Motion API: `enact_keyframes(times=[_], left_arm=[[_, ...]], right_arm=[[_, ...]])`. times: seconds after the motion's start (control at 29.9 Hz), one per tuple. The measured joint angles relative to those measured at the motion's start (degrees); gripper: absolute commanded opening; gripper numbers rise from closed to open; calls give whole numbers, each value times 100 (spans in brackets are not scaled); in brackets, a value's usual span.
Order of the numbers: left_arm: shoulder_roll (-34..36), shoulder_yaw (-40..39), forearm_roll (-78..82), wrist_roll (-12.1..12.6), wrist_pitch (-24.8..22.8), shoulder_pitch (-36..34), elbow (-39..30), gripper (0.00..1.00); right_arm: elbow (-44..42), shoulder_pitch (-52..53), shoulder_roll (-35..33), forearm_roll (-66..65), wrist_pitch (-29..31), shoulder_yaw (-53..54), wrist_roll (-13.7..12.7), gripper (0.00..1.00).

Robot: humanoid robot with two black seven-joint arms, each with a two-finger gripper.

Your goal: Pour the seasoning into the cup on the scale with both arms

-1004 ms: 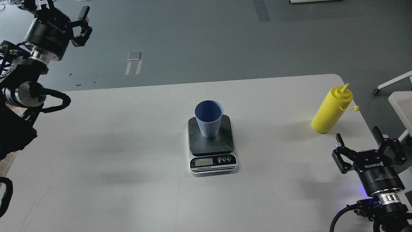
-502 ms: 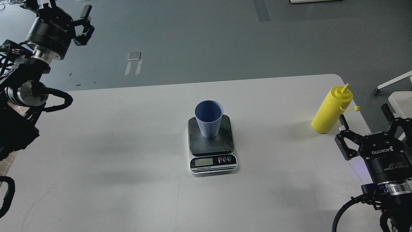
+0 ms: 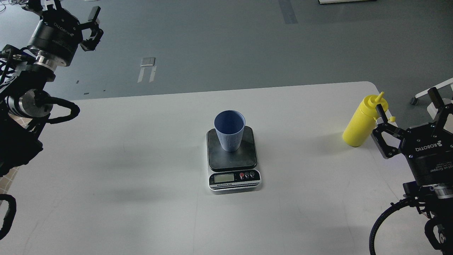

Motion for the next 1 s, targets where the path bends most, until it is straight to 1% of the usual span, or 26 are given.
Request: enact_keyframes(times=[0.3,0.43,0.5,0.67,0.77,1.0], left_arm=[[-9,-2,0,15,0,-66,0,98],[-9,0,14,15,-1,-83,-6,98],[-9,0,16,16,0,-111,-8,98],[-15,-28,18,8,0,-255,-10,98],[-103,-46,17,-28,0,-365,-6,98],[-347,-35,11,-44,0,-454,6,98]], right_arm=[[-254,1061,-1106,-47,0,-18,19,100],[-600,1758,-1534,-45,0,-74,9,100],[-876,2132,-1693,-47,0,-247,6,100],[-1873,3479,-2003,-123,0,-1120,6,100],[-2358,4201,-2051,-355,0,-1537,6,100],[-3863,5999,-2031,-658,0,-2758,-3,100]])
